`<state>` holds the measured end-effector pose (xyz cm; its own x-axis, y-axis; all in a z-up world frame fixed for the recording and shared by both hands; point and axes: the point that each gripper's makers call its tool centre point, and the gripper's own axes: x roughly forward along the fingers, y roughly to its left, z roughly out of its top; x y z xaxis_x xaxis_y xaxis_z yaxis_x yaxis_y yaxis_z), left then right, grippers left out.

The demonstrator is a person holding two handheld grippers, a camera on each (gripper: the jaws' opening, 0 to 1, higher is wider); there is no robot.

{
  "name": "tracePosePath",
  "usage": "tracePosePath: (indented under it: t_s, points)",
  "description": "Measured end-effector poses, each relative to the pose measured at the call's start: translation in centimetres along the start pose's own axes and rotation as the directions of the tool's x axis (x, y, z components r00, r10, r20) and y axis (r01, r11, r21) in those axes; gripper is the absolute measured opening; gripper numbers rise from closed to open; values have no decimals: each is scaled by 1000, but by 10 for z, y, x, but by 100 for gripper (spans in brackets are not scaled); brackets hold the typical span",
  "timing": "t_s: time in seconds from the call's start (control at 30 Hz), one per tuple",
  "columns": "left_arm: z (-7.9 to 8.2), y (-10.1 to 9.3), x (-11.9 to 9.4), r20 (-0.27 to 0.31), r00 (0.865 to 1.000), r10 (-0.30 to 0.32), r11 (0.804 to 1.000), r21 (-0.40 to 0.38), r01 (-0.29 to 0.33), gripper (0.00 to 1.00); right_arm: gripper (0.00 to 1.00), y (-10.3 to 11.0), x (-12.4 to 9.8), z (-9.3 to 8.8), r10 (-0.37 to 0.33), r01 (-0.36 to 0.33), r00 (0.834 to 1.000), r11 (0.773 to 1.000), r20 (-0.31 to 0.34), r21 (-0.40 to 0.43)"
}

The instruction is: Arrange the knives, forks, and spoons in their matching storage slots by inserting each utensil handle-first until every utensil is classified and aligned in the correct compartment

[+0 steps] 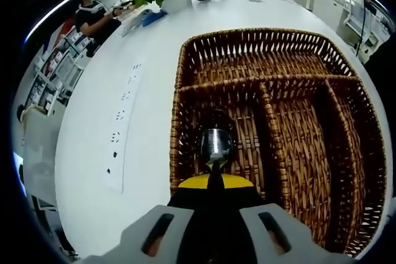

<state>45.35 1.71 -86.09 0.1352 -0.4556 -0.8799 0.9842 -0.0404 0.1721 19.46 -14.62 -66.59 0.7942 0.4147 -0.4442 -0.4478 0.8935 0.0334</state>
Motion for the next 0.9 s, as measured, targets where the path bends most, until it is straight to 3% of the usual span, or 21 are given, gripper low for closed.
tracePosePath:
  t_s: [0.13,0.27,0.37,0.47,0.53,0.6,0.63,0.7,0.77,0.83,0.9]
  points:
    - [0,0,-1,-9,1000,26,1000,2,-26,4,100,3,1,-1,10,-10,1000,1000,-1,0]
    - [9,-2,-9,48,998,45,999,-22,-44,12,100,4,0,1,12,-12,1000,1000,7,-3]
    - [13,4,-22,85,991,100,994,-43,-97,16,100,6,0,3,15,-15,1000,1000,14,-12]
    - [18,9,-41,137,979,151,983,-128,-134,21,100,6,0,8,18,-18,1000,1000,24,-18]
    - [19,18,-58,181,955,233,965,-162,-205,36,100,7,2,12,25,-25,999,999,38,-21]
    - [18,19,-67,195,947,256,955,-202,-217,48,100,7,4,13,32,-31,999,999,39,-23]
    - [20,20,-76,224,933,283,943,-240,-229,54,100,8,7,14,37,-36,999,999,38,-27]
    - [19,20,-87,238,920,312,931,-271,-245,65,100,9,9,16,48,-47,998,998,38,-32]
    - [16,18,-111,277,886,372,900,-341,-271,77,100,11,12,19,59,-57,997,998,41,-39]
    - [10,12,-122,275,877,394,881,-384,-276,87,100,12,14,20,69,-67,997,997,39,-46]
    - [6,1,-141,301,853,426,862,-420,-283,94,100,15,18,22,82,-80,996,995,36,-64]
